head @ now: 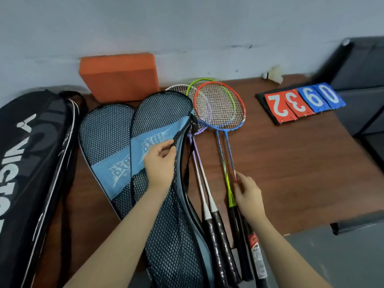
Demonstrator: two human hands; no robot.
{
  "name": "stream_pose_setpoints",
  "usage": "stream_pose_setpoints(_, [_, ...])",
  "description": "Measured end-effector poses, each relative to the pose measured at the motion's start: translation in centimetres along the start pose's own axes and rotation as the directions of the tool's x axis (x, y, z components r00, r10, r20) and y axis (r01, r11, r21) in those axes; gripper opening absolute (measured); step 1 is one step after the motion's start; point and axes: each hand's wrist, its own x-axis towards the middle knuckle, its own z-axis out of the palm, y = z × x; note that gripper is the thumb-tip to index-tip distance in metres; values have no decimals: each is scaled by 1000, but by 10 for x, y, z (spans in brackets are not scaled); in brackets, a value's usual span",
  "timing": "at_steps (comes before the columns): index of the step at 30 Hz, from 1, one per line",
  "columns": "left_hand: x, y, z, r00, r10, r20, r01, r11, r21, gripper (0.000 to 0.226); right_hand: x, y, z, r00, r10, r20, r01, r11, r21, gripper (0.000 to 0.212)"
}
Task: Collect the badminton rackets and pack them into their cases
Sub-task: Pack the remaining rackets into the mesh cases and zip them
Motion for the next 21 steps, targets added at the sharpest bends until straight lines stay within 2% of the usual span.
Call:
stream_pose_setpoints(4, [1, -3, 1, 998, -7, -64, 9, 999, 31, 20, -3, -3, 8, 1000, 13, 9, -14, 997, 72, 39])
stream_pose_setpoints(10, [0, -2, -3, 998, 55, -29, -52, 994, 101, 22, 7, -6, 11, 1000, 12, 19, -13, 1000, 13, 25])
stream_pose_setpoints(16, [3, -1, -13, 998, 44, 53, -53, 983, 177, 23, 49, -24, 20, 995, 15, 94, -9, 998, -66, 58])
stream_pose_setpoints(19, [3, 1, -13, 995, 69, 76, -85, 970, 227, 24, 61, -29, 23, 996, 27, 89, -19, 995, -97, 56])
stream_pose_setpoints(21, [2, 1, -17, 988, 93, 122, -126, 944, 306, 30, 62, -29, 24, 995, 55, 83, -51, 998, -48, 54])
